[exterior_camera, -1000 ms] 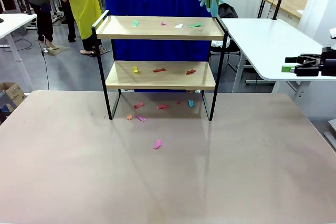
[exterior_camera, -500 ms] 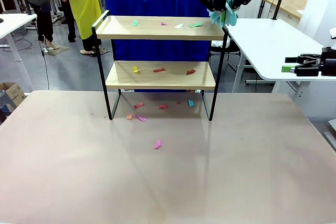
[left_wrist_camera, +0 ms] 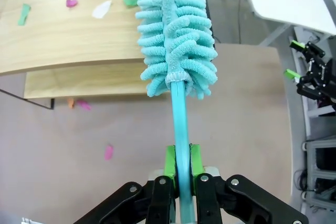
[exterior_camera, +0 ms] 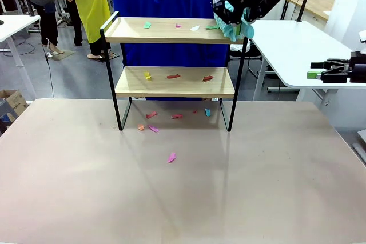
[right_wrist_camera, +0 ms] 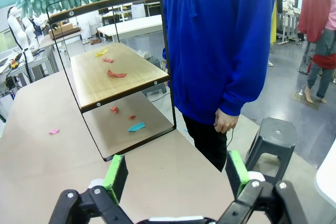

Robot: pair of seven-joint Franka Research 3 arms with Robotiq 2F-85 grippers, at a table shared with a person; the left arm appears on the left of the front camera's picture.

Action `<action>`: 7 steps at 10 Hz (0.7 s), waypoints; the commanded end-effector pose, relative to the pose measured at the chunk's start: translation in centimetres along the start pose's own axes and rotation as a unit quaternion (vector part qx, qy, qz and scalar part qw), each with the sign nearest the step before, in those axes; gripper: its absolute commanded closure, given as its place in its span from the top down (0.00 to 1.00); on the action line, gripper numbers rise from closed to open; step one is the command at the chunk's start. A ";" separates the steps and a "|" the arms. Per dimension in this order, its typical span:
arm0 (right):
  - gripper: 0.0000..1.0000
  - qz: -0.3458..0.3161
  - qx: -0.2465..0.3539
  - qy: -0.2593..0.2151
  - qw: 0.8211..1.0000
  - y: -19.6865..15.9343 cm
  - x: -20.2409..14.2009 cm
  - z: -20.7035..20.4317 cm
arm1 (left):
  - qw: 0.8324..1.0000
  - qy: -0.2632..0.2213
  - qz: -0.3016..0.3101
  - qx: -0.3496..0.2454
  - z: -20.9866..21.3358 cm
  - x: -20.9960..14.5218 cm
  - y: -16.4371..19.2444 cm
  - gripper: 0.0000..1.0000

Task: Clean the shelf.
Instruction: Clean the specific section of the Shelf indicated by the human with the Duster.

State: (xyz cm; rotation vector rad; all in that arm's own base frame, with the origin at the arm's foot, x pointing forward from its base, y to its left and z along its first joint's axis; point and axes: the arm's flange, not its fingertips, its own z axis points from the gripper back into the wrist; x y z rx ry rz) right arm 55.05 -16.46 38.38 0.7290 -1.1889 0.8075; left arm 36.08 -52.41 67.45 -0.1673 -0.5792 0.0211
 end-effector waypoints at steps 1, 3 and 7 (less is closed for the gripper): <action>1.00 0.002 0.000 -0.001 1.000 0.1 0.3 -0.1 | 1.000 0.019 0.007 0.006 -0.3 -0.1 0.2 0.13; 1.00 0.002 0.000 -0.001 1.000 0.1 0.3 -0.1 | 1.000 0.005 0.000 0.003 -0.4 -0.1 0.0 0.13; 1.00 0.002 0.000 -0.001 1.000 0.1 0.3 -0.1 | 0.999 0.052 -0.001 0.007 -0.5 1.2 3.2 0.13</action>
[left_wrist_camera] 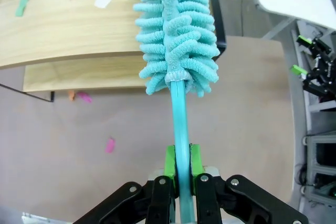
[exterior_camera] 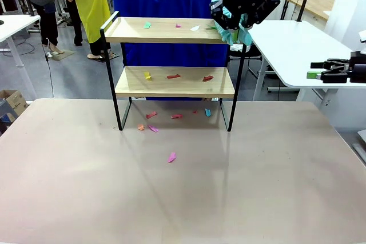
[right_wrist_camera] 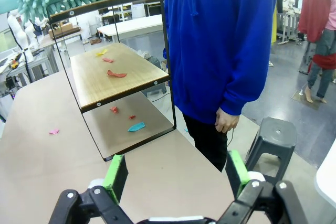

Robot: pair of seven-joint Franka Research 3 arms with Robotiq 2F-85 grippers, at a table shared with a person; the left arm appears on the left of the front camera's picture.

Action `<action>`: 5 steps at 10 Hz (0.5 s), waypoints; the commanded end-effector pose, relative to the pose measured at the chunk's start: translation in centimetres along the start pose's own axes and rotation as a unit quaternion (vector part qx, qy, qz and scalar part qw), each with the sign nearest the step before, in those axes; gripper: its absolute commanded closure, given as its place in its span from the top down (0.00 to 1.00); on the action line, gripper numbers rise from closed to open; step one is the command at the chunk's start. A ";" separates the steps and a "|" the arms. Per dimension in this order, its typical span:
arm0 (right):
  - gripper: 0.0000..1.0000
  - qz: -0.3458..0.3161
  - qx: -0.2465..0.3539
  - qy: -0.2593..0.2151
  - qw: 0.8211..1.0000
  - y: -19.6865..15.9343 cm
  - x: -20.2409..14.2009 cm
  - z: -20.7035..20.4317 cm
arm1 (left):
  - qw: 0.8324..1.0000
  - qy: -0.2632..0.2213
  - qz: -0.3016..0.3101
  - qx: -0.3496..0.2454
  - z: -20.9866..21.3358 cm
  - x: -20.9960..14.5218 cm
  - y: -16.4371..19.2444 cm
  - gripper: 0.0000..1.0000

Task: Clean the shelf.
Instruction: Clean the specific section of the Shelf indicated by the human with the Duster.

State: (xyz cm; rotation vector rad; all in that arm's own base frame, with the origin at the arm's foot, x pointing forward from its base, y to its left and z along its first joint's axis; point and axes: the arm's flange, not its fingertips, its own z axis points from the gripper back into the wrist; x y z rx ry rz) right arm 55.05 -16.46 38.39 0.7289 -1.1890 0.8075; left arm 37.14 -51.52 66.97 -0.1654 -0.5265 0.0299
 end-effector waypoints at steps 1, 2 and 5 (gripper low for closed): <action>1.00 0.002 0.000 -0.001 1.000 0.1 0.2 -0.1 | 0.999 0.033 -0.008 0.016 0.1 1.2 4.3 0.13; 1.00 0.002 0.000 -0.001 1.000 0.1 0.2 -0.1 | 0.999 0.033 -0.015 0.035 -0.1 1.5 6.3 0.13; 1.00 0.002 0.000 -0.001 1.000 0.1 0.2 -0.1 | 0.992 0.022 -0.058 0.111 -0.6 2.7 14.4 0.13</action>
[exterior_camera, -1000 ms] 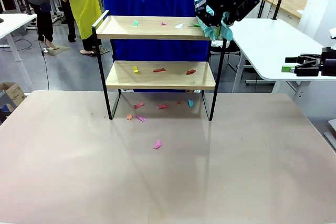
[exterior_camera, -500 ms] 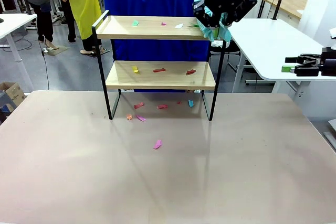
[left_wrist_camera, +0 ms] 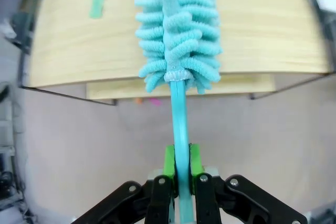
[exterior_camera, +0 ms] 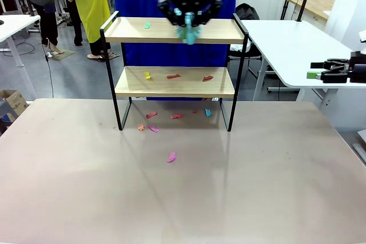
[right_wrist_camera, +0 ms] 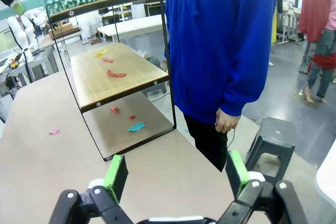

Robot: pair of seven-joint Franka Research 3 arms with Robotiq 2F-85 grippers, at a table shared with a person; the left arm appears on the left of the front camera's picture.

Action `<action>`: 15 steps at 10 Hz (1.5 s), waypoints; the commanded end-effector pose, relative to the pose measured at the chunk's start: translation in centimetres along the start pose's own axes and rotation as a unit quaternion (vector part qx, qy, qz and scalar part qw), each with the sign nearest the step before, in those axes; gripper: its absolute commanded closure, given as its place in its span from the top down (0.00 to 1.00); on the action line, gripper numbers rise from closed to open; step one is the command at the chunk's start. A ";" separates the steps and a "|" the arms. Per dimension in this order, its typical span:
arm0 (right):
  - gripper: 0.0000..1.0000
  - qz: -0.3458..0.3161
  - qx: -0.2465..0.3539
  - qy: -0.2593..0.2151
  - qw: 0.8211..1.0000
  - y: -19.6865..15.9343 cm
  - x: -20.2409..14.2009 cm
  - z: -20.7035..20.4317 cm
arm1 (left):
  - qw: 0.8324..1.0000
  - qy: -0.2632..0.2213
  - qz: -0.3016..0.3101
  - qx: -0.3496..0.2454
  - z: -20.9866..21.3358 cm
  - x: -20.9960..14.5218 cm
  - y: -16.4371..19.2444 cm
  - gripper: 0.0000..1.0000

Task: Clean the shelf.
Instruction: Clean the specific section of the Shelf indicated by the human with the Duster.

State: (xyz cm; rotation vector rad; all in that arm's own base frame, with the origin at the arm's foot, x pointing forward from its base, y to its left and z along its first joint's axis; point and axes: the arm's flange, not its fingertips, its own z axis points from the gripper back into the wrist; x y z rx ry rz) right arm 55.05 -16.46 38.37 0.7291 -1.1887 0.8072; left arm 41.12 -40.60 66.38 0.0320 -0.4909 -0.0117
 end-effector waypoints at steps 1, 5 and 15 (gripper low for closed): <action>1.00 0.002 0.000 -0.001 1.000 0.1 0.3 -0.1 | 0.999 -0.006 -0.016 0.049 -0.7 -1.4 6.5 0.13; 1.00 0.002 0.000 -0.001 1.000 0.1 0.3 -0.1 | 0.984 -0.024 -0.055 0.166 -0.2 -2.5 18.1 0.13; 1.00 0.002 0.000 -0.001 1.000 0.1 0.3 -0.1 | 0.983 -0.061 -0.072 0.159 2.9 -2.5 18.4 0.13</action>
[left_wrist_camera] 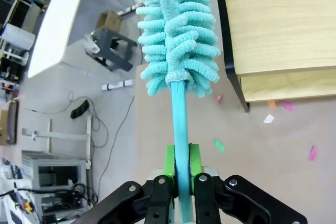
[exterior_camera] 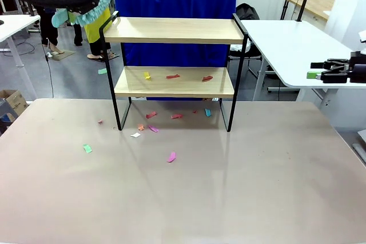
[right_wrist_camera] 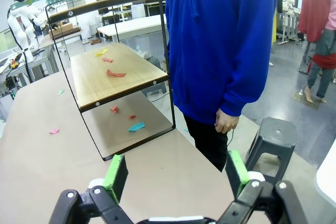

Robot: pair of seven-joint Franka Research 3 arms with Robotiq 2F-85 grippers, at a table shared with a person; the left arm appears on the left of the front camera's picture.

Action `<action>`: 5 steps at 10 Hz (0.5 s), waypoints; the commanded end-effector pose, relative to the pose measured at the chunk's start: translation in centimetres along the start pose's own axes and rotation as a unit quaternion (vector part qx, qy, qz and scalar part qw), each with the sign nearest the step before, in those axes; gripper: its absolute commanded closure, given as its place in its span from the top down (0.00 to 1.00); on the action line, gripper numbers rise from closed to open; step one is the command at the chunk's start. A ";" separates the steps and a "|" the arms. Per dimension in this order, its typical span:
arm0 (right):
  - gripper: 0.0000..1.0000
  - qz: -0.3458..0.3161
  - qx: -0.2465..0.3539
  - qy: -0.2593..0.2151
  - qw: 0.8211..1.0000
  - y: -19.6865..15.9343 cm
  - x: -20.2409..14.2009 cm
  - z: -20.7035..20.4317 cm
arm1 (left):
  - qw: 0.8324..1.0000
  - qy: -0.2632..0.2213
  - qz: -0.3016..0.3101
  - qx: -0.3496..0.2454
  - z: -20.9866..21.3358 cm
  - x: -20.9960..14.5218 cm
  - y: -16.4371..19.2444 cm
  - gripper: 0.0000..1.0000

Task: Clean the shelf.
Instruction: Clean the specific section of the Shelf indicated by the human with the Duster.

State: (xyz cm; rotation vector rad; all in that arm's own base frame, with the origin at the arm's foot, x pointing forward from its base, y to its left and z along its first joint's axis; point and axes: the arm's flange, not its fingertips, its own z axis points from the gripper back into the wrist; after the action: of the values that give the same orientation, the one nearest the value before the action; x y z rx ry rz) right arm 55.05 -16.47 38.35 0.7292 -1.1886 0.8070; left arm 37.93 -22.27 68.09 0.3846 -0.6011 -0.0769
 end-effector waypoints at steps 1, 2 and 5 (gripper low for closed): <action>1.00 0.002 0.000 -0.001 1.000 0.1 0.3 -0.1 | 0.996 -0.038 -0.015 -0.075 1.3 -0.6 2.7 0.13; 1.00 0.002 0.000 -0.001 1.000 0.1 0.3 -0.1 | 0.993 -0.052 -0.025 -0.099 1.9 -1.4 5.4 0.13; 1.00 0.002 0.000 -0.001 1.000 0.1 0.3 -0.1 | 0.951 -0.122 -0.166 -0.233 3.3 -4.0 10.9 0.13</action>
State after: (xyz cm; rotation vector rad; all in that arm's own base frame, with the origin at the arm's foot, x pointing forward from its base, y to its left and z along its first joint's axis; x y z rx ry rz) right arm 55.05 -16.49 38.35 0.7290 -1.1887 0.8067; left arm 33.74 -14.67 73.77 0.1054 -0.7663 -0.4216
